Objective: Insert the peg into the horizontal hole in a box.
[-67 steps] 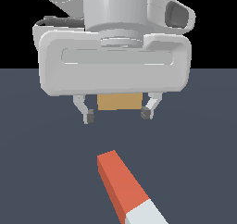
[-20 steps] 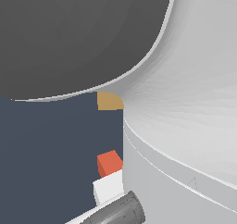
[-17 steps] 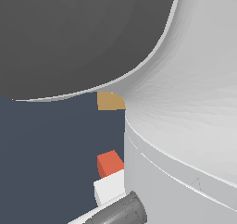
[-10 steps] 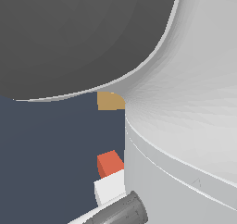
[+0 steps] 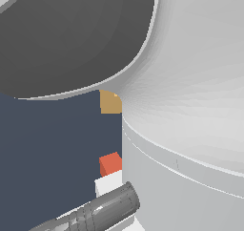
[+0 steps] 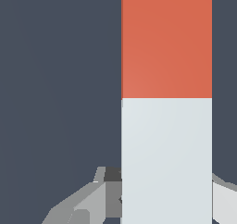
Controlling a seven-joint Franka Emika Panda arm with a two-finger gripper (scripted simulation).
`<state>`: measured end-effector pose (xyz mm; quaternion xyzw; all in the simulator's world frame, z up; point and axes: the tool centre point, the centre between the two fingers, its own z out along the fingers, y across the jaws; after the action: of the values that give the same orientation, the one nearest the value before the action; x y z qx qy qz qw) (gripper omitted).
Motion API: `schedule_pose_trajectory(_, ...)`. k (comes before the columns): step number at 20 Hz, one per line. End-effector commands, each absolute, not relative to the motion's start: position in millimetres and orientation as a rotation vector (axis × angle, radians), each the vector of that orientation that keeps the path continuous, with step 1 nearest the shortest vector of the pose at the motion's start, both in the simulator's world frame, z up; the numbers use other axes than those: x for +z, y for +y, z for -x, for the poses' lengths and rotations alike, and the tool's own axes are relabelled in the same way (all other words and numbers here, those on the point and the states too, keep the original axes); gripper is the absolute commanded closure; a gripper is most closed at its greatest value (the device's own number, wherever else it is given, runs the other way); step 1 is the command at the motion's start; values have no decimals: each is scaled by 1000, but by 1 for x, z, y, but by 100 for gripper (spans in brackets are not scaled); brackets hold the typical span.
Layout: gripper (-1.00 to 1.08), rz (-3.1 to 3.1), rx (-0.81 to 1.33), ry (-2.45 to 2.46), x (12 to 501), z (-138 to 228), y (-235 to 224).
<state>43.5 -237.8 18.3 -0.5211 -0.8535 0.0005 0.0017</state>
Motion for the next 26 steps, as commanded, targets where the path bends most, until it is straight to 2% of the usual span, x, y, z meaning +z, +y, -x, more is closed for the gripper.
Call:
schedule_pose_trajectory(1, 108, 1646, 0, -2675, 22, -42, -231)
schedule_pose_trajectory(11, 108, 1735, 0, -2618, 37, -25, -177)
schedule_pose_trajectory(26, 108, 1949, 0, -2463, 74, 0, -38)
